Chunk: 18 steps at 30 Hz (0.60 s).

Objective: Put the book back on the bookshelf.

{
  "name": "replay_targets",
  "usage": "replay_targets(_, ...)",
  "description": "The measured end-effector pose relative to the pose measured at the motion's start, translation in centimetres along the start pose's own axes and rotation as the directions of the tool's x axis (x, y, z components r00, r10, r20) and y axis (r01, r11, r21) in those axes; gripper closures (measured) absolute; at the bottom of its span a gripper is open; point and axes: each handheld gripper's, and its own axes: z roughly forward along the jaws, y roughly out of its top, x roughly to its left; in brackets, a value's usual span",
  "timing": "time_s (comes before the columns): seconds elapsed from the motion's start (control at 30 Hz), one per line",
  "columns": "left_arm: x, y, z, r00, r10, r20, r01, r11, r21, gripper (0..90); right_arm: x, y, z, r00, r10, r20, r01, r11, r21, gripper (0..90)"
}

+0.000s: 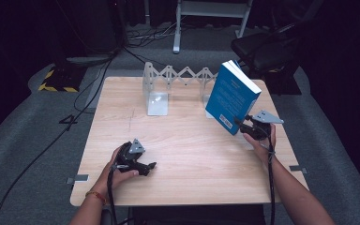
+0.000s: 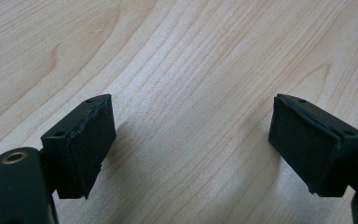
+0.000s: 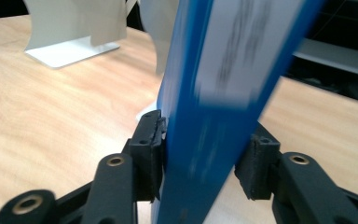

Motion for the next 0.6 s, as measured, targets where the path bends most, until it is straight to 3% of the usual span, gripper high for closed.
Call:
replay_targets(0.27, 0.1, 0.1, 0.0, 0.9999, 0.009, -0.008, -0.009, 1.0000, 0.002, 14.8, 0.0, -0.2, 0.3, 0.9969, 0.078, -0.004, -0.078, 0.997, -0.005, 61.5)
replay_targets(0.6, 0.0, 0.1, 0.1, 1.0000, 0.001, 0.002, -0.001, 1.0000, 0.000, 14.6, 0.6, 1.6, 3.8, 0.9905, 0.120, 0.067, -0.120, 0.993, 0.010, 61.9)
